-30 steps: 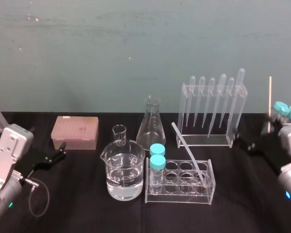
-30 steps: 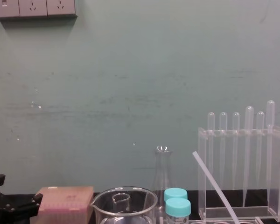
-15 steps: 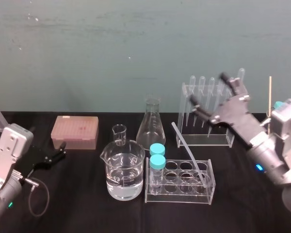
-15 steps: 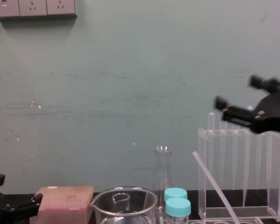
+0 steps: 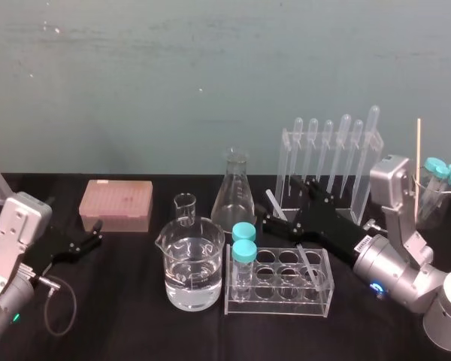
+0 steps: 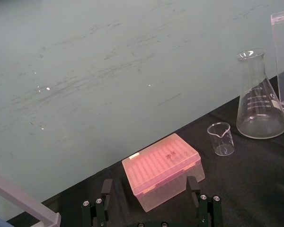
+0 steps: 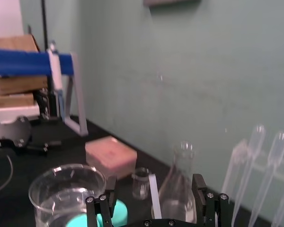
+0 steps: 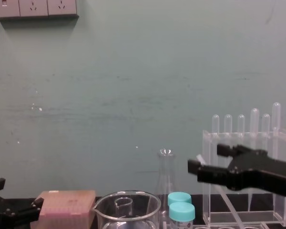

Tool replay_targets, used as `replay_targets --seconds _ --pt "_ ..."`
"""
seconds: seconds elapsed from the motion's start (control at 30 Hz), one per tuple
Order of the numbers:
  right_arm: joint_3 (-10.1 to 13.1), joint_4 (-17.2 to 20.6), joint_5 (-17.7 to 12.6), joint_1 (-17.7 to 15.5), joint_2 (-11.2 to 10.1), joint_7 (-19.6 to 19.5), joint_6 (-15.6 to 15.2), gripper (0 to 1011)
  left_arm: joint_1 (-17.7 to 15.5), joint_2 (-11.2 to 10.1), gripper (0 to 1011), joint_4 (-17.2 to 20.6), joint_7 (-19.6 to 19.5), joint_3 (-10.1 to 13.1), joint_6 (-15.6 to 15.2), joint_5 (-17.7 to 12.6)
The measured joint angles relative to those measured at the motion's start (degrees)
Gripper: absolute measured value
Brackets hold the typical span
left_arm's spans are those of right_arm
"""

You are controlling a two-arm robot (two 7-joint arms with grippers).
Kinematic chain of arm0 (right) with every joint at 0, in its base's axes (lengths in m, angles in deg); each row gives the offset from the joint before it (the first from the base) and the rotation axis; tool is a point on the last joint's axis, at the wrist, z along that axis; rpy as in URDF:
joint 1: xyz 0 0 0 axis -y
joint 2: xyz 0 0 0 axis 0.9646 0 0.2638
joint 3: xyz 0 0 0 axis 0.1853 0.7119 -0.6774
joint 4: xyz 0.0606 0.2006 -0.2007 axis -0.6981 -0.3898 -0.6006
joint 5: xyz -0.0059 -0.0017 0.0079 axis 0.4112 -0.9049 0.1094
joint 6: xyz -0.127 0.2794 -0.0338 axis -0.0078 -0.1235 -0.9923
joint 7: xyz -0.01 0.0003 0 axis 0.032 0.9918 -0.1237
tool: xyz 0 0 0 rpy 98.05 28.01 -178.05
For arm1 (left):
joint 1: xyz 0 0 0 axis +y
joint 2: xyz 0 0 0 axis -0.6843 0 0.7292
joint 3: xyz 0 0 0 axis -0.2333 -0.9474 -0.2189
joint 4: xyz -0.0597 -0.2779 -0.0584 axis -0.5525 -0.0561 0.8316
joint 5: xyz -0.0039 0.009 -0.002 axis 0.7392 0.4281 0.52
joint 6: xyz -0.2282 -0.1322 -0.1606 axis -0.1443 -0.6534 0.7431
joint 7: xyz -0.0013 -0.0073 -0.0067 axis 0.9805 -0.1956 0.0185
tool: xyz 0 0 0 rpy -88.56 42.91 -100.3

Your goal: Pick up the stirring rod with one hand, then place it down.

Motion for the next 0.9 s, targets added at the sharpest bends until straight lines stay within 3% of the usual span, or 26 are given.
replay_targets --seconds 0.07,0.37,0.9 --pt "0.1 -0.3 0.1 0.0 0.1 -0.6 -2.1 1003 0.0 0.0 1000 0.0 0.0 0.0 0.0 0.0" --pt "0.8 -2.0 0.8 0.9 1.2 -0.8 -6.4 1003 0.0 0.0 1000 0.0 0.0 0.0 0.0 0.0" --pt "0.9 -2.2 0.8 1.0 1.4 -0.5 -6.9 1000 0.0 0.0 1000 0.0 0.0 0.0 0.0 0.0"
